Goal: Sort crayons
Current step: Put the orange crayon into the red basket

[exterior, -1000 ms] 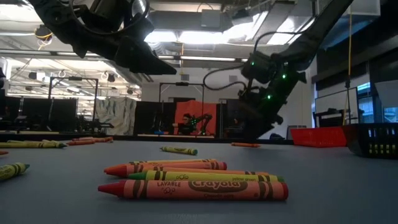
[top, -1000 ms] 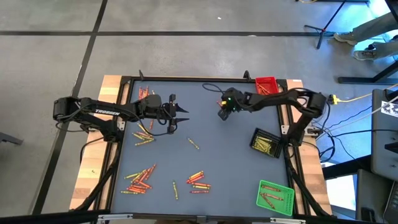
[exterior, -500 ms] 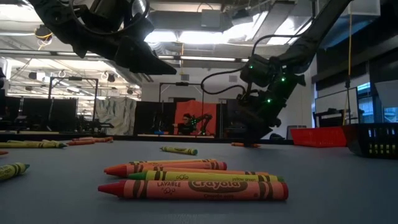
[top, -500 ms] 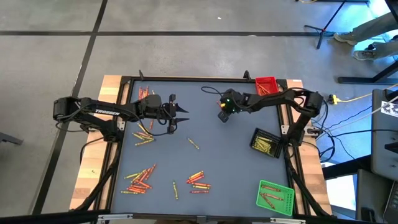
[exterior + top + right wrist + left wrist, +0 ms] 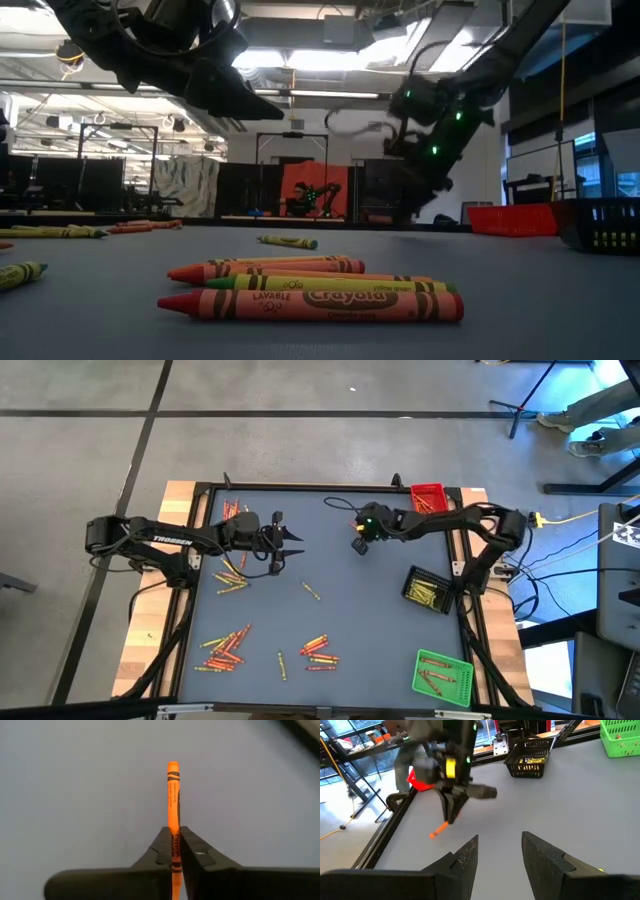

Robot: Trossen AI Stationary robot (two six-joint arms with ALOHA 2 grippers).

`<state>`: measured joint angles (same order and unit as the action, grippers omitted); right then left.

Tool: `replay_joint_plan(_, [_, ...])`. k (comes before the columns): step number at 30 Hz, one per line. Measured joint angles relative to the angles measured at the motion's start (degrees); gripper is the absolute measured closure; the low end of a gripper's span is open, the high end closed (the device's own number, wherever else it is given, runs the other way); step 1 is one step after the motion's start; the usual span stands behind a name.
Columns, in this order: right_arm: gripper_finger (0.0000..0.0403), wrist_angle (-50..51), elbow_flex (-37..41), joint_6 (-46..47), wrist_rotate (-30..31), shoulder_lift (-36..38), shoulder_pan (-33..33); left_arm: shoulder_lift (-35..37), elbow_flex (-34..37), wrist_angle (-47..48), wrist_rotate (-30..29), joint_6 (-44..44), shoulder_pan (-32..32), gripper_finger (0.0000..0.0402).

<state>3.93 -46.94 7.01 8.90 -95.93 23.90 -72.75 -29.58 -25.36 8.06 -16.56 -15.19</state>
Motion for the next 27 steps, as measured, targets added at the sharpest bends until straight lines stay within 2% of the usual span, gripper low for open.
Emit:
replay_joint_plan(8, [0.0384, 8.69, -0.04, 0.09, 7.1, 12.77, 1.08, 0.0, -0.01, 0.0, 0.52, -0.02, 0.0, 0.0266])
replay_joint_plan(15, [0.0383, 17.4, -0.09, 0.28, 11.76, 23.05, 6.47, 0.02, 0.0, 0.0, 0.48, 0.02, -0.01, 0.0266])
replay_joint_plan(24, [0.0382, 25.75, -0.09, 1.66, 18.32, 25.57, 16.78, 0.0, -0.01, 0.0, 0.43, 0.02, 0.0, 0.0266])
replay_joint_plan(27, [0.0382, 26.83, -0.09, 1.95, 18.59, 25.57, 19.74, 0.0, 0.0, 0.0, 0.41, 0.0, 0.01, 0.0266])
